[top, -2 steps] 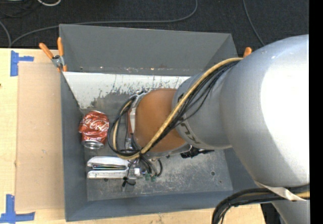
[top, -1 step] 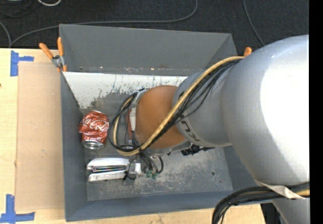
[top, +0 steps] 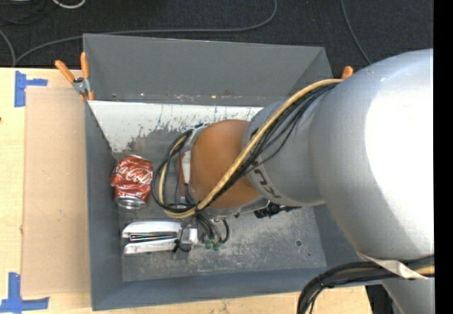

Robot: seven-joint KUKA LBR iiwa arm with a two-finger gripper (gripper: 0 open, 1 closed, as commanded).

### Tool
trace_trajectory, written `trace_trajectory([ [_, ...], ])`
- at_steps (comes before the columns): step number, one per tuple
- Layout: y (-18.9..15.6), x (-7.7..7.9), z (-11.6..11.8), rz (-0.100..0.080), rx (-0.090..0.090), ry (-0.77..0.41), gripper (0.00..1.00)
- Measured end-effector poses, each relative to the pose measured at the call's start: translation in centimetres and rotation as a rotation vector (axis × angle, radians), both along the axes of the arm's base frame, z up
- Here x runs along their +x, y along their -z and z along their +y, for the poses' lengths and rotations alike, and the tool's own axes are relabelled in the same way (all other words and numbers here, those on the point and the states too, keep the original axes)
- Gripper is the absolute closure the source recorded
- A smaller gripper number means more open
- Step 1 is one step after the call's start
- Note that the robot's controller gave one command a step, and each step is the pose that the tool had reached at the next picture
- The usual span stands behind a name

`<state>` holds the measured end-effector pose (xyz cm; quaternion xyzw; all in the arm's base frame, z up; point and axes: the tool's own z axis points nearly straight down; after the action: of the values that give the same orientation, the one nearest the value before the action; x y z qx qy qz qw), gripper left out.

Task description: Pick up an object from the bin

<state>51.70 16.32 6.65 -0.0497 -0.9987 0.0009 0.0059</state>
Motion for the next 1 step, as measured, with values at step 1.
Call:
trace_trajectory([
  [1, -1.29, -0.28, -0.12, 0.009, -0.003, 0.001, 1.0],
])
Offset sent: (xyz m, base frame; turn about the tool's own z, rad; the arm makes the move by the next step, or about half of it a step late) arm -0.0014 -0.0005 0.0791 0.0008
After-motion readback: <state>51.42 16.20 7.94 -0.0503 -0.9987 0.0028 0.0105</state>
